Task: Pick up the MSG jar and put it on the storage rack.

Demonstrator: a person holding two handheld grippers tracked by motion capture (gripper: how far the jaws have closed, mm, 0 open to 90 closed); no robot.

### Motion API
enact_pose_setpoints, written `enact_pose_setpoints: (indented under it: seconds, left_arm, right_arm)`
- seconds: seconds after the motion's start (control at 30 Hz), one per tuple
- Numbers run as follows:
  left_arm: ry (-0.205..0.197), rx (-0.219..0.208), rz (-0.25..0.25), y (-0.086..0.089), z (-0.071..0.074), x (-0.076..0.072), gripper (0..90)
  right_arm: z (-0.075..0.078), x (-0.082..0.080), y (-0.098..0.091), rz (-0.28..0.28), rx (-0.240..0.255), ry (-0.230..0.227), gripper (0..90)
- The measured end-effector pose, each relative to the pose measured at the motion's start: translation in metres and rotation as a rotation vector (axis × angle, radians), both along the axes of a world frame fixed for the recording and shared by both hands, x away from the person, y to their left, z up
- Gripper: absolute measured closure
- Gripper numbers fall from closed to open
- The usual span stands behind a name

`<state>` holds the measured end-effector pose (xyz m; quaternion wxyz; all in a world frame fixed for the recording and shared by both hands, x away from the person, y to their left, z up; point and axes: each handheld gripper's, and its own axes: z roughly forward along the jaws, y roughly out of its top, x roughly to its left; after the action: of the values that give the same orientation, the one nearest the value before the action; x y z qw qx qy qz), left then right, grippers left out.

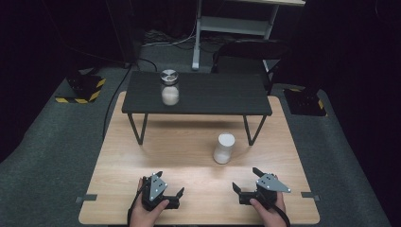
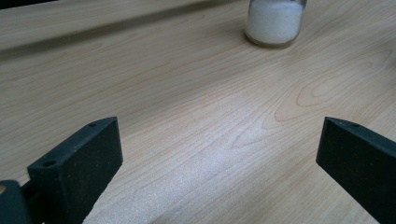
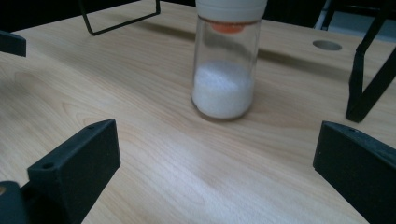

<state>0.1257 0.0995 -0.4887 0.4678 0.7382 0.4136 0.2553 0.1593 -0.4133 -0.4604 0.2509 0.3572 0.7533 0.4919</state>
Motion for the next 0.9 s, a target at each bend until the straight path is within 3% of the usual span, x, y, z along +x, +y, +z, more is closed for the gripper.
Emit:
enact_pose_setpoints:
  seconds: [0.43,0.9]
  left_arm:
    - [-0.001,0.012,-0.009,-0.003,0.001,0.000,0.5]
    - [0.003,0.002,-0.011,-0.002,0.001,0.000,0.5]
  right_arm:
    - [0.011,0.014,0.019,-0.005,0.003,-0.026,0.2]
    - [0.018,0.039,0.034,-0.029,0.015,-0.041,0.2]
